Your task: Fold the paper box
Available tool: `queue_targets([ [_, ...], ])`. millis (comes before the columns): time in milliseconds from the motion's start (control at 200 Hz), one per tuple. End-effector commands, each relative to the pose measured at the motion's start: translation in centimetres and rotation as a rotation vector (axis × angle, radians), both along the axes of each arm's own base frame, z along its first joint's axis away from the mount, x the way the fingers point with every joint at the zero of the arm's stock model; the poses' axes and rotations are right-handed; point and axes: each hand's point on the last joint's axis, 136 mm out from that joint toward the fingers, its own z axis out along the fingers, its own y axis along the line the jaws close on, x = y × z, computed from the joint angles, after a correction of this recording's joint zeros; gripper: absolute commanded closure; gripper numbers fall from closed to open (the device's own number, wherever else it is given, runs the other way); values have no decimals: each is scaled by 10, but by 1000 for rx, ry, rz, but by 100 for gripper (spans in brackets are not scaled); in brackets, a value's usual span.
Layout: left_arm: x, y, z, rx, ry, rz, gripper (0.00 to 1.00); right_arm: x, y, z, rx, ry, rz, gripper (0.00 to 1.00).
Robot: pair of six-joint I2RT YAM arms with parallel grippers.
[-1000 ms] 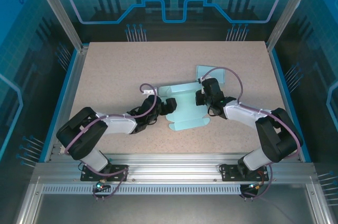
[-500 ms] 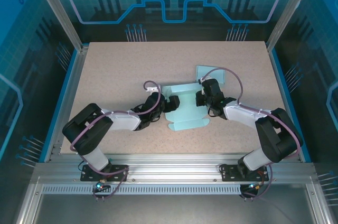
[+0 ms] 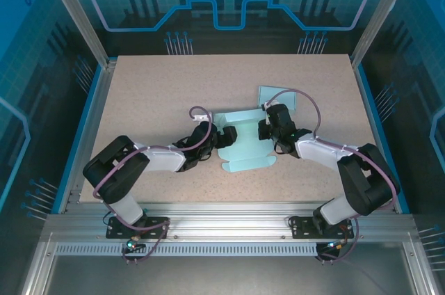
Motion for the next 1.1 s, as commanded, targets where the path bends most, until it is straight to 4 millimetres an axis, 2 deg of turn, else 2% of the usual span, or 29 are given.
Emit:
queue_targets([
  [0, 4, -20, 11, -98, -21, -49, 7, 2, 7, 14, 29, -52, 12, 100],
  [140, 1, -30, 22, -172, -58, -81, 14, 2, 8, 13, 30, -50, 16, 100],
  [320, 2, -40, 43, -218, -116, -128, 18, 2, 9, 13, 33, -47, 20, 100],
  [625, 1, -58, 75, -302, -200, -195, 19, 2, 13, 11, 40, -41, 33, 100],
  [695, 0, -59, 82, -332, -221, -203, 24, 2, 13, 11, 39, -40, 35, 100],
  [880, -6, -52, 100, -396, -297, -192, 28, 2, 12, 9, 33, -37, 31, 100],
  [1096, -15, -24, 120, -418, -382, -134, 22, 3, 12, 9, 33, -33, 29, 100],
])
